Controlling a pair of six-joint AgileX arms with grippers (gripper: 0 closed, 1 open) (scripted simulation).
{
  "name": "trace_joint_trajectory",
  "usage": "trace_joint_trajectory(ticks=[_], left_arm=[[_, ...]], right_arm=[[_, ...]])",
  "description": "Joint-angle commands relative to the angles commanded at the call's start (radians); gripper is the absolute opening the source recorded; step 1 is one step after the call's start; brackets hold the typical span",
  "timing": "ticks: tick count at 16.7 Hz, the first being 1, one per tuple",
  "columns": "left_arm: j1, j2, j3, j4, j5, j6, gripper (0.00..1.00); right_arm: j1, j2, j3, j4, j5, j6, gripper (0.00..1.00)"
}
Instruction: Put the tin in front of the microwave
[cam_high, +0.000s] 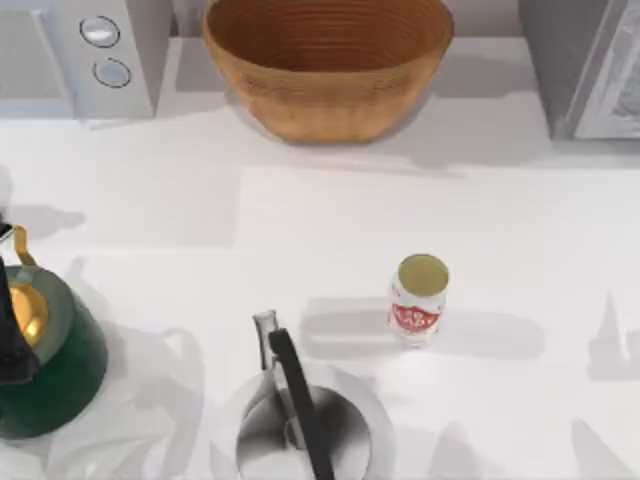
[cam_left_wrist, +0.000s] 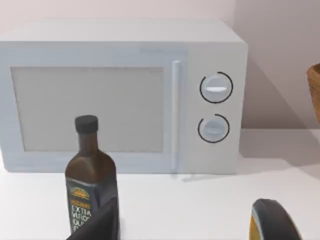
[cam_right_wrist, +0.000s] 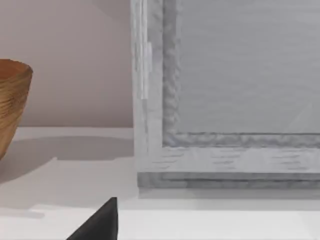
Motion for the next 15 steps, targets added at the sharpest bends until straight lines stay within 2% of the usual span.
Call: trace_joint_trajectory(ticks=[4, 7, 11, 15], left_arm=[[-0.018, 0.030, 0.030, -0.023, 0.003, 0.000, 1.00], [-0.080, 0.154, 0.152, -0.115, 0.008, 0.001, 1.00], [-0.204, 0.466, 0.459, -0.325, 0.006, -0.002, 1.00], [-0.347, 0.910, 0.898, -0.595, -0.007, -0.012, 1.00]], right_arm=[[0.000, 0.000, 0.000, 0.000, 0.000, 0.000, 1.00], [0.000, 0.000, 0.000, 0.000, 0.000, 0.000, 1.00], [0.000, 0.000, 0.000, 0.000, 0.000, 0.000, 1.00], [0.000, 0.000, 0.000, 0.000, 0.000, 0.000, 1.00]])
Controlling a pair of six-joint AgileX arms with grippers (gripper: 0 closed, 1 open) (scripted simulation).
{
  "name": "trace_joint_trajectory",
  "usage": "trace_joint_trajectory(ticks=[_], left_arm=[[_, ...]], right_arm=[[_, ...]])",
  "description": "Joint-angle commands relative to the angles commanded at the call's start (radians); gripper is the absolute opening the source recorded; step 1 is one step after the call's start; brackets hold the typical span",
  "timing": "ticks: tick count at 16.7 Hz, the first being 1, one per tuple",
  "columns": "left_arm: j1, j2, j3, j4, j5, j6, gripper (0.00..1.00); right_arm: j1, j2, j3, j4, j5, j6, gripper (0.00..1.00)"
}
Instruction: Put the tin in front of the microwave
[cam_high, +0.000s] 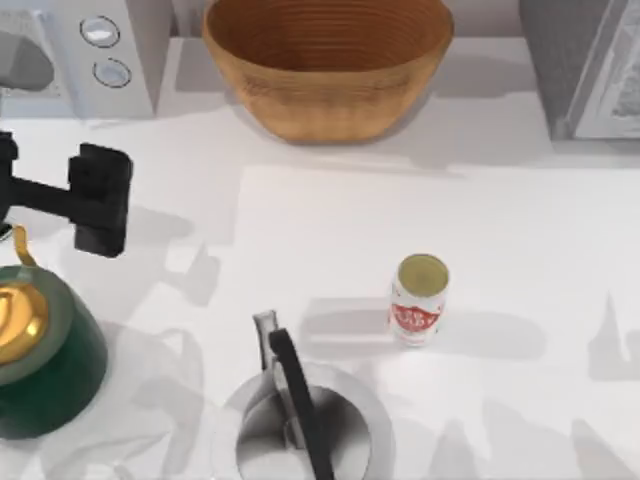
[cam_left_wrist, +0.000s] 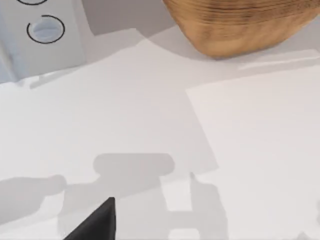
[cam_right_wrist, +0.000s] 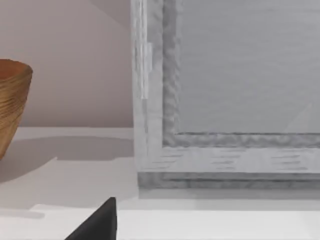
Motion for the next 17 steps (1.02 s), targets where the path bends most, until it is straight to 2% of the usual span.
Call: trace_joint_trajectory(ticks=[6, 10, 13, 17], left_arm=[[-0.216, 0.720, 0.722, -0.407, -0.017, -0.029, 1.00], [-0.350, 1.123, 1.132, -0.637, -0.013, -0.045, 1.00], [-0.438, 1.353, 1.350, -0.781, -0.003, -0.048, 1.00], [-0.514, 1.520, 1.492, -0.908, 0.010, -0.043, 1.00]], right_arm=[[0.000, 0.000, 0.000, 0.000, 0.000, 0.000, 1.00], [0.000, 0.000, 0.000, 0.000, 0.000, 0.000, 1.00], [0.000, 0.000, 0.000, 0.000, 0.000, 0.000, 1.00], [0.000, 0.000, 0.000, 0.000, 0.000, 0.000, 1.00]])
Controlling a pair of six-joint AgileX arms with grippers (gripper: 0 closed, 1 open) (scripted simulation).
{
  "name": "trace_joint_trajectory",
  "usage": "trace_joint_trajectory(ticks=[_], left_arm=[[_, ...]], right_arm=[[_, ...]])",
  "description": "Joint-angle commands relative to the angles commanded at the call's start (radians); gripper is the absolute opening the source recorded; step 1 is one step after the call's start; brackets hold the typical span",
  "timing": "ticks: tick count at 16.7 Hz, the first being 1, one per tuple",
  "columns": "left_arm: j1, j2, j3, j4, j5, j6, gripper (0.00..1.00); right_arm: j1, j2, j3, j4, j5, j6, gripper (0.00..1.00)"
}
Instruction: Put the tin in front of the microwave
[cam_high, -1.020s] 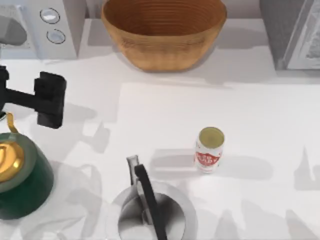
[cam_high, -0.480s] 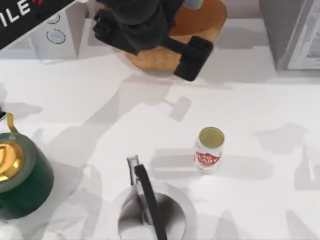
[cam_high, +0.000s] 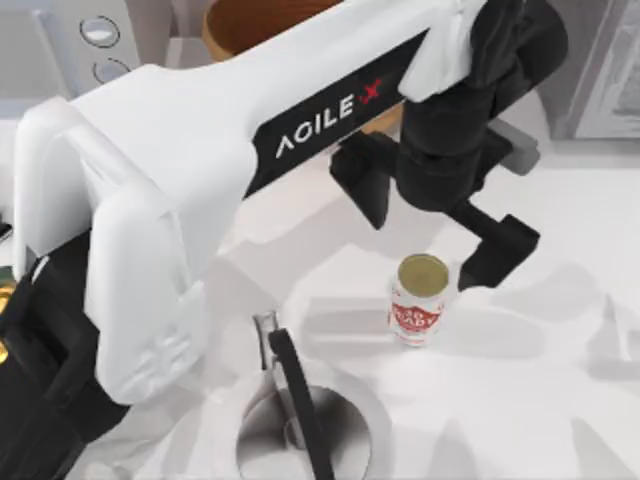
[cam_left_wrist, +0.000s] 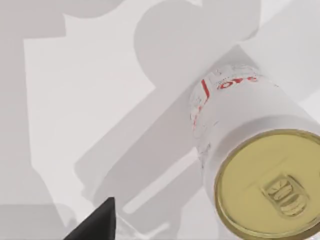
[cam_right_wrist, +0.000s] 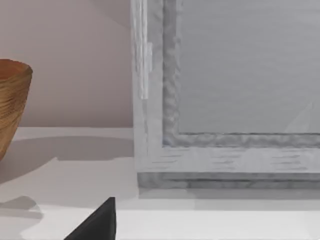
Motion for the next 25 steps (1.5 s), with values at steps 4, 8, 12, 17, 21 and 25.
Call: trace_joint_trajectory(ticks=[4, 8, 12, 17, 21, 25], left_arm=[[-0.011, 0.022, 0.016, -0.019, 0.002, 0.001, 1.00], [-0.009, 0.020, -0.003, 0.000, 0.002, 0.003, 1.00], [-0.009, 0.005, -0.156, 0.134, 0.002, 0.004, 1.00], [-0.010, -0.002, -0.265, 0.238, 0.002, 0.003, 1.00], [-0.010, -0.002, -0.265, 0.238, 0.002, 0.003, 0.92], [-0.010, -0.002, -0.265, 0.238, 0.002, 0.003, 0.62]], right_arm=[[0.000, 0.000, 0.000, 0.000, 0.000, 0.000, 1.00], [0.000, 0.000, 0.000, 0.000, 0.000, 0.000, 1.00], [0.000, 0.000, 0.000, 0.000, 0.000, 0.000, 1.00], [0.000, 0.000, 0.000, 0.000, 0.000, 0.000, 1.00], [0.000, 0.000, 0.000, 0.000, 0.000, 0.000, 1.00], [0.000, 0.000, 0.000, 0.000, 0.000, 0.000, 1.00]])
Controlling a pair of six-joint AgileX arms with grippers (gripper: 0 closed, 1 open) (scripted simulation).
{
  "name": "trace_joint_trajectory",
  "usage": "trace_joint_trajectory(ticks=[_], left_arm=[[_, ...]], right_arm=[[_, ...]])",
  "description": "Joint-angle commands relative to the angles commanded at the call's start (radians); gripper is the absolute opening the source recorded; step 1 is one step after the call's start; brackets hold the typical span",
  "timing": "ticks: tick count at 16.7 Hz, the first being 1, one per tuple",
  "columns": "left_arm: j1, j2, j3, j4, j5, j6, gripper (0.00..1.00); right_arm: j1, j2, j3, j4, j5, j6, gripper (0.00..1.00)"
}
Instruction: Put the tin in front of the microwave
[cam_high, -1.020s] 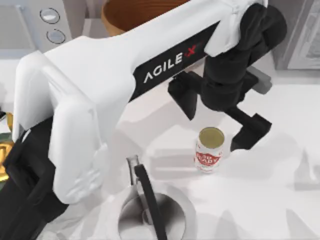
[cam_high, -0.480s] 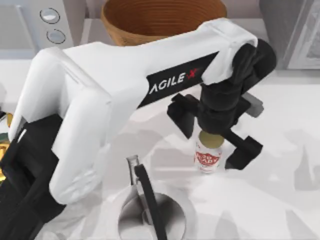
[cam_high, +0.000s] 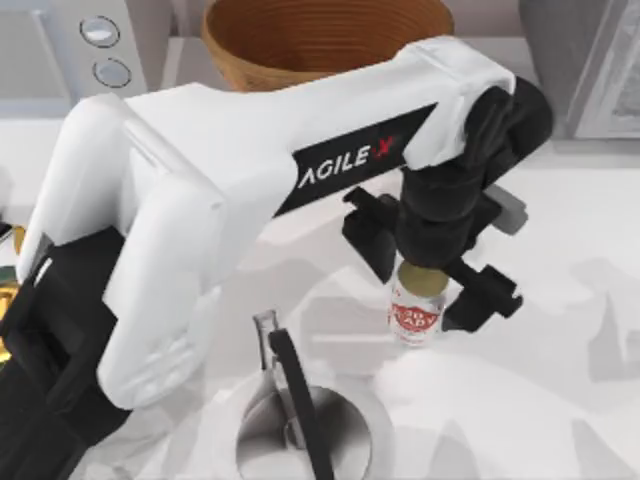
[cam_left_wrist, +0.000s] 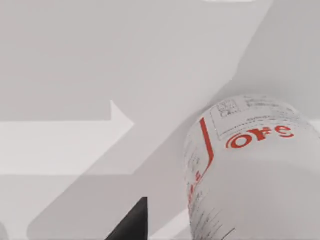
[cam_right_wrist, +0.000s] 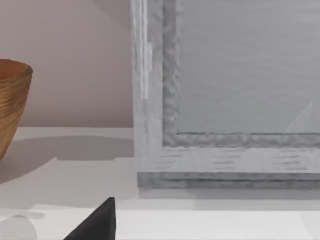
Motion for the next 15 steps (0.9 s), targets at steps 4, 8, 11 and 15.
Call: trace_joint_trajectory(ticks=[4, 8, 11, 15], left_arm=[[0.000, 0.000, 0.000, 0.000, 0.000, 0.000, 0.32], [0.000, 0.000, 0.000, 0.000, 0.000, 0.000, 0.02], [0.000, 0.000, 0.000, 0.000, 0.000, 0.000, 0.00], [0.000, 0.000, 0.000, 0.000, 0.000, 0.000, 0.00]], right_arm=[[0.000, 0.000, 0.000, 0.000, 0.000, 0.000, 1.00], [0.000, 0.000, 0.000, 0.000, 0.000, 0.000, 1.00], [0.000, 0.000, 0.000, 0.000, 0.000, 0.000, 1.00], [0.000, 0.000, 0.000, 0.000, 0.000, 0.000, 1.00]])
